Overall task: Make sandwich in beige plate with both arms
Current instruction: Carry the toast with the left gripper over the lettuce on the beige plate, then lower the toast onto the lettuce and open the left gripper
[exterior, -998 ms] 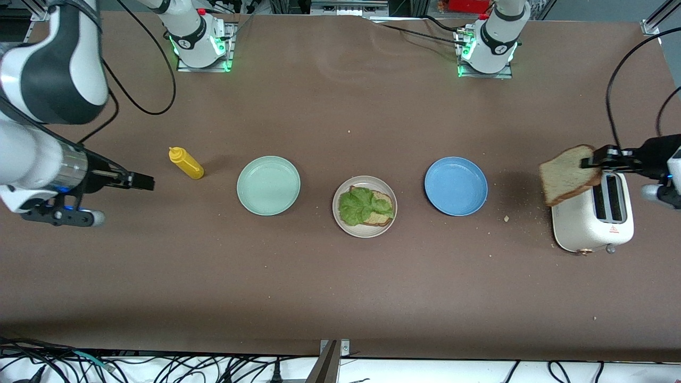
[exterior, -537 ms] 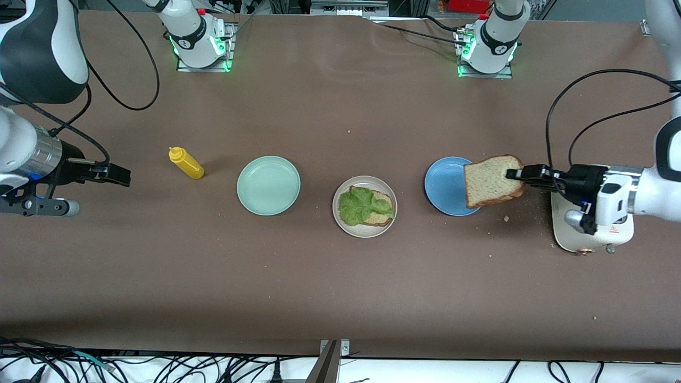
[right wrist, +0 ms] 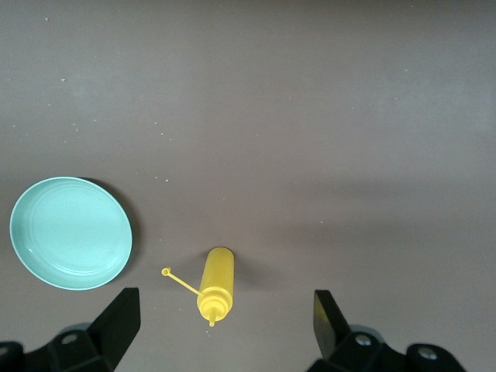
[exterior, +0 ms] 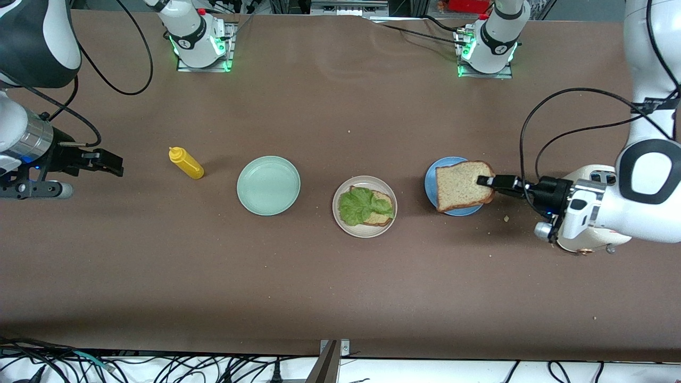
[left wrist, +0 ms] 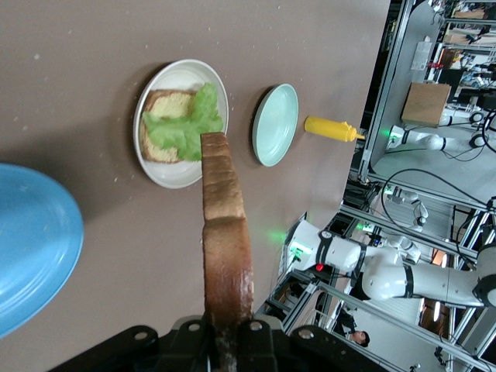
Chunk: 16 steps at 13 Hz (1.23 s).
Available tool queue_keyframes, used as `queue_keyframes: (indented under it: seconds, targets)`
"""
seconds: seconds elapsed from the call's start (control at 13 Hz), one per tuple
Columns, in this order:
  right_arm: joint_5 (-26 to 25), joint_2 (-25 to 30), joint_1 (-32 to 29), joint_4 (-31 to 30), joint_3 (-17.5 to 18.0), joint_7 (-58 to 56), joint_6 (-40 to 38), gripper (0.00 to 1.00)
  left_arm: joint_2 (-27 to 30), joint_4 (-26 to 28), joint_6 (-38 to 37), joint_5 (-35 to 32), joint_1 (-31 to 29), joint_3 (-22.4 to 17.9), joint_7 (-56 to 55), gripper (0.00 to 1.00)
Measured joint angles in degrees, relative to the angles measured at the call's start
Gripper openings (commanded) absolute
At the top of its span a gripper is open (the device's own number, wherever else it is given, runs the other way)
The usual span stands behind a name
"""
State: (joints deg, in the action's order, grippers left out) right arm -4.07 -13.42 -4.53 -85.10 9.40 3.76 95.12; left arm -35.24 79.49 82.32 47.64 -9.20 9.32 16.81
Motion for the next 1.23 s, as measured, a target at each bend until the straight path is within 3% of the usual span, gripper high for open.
queue_keyframes:
  seconds: [0.31,0.84,1.23]
  targets:
    - [0.0,0.0,0.0,-0.5,0.4,0.0,0.3,0.99,-2.8,1.0,8.2,0.7,5.8,0.3,4.2,0.0]
    - [0.0,-0.1,-0.5,-0.5,0.4,-0.2,0.7,0.99,-8.6,6.4,12.6,10.9,11.6,0.4,12.8,0.0]
    - [0.0,-0.1,-0.5,-0.5,0.4,-0.3,0.7,0.99,-9.4,9.8,23.4,16.4,18.7,0.5,15.3,0.0]
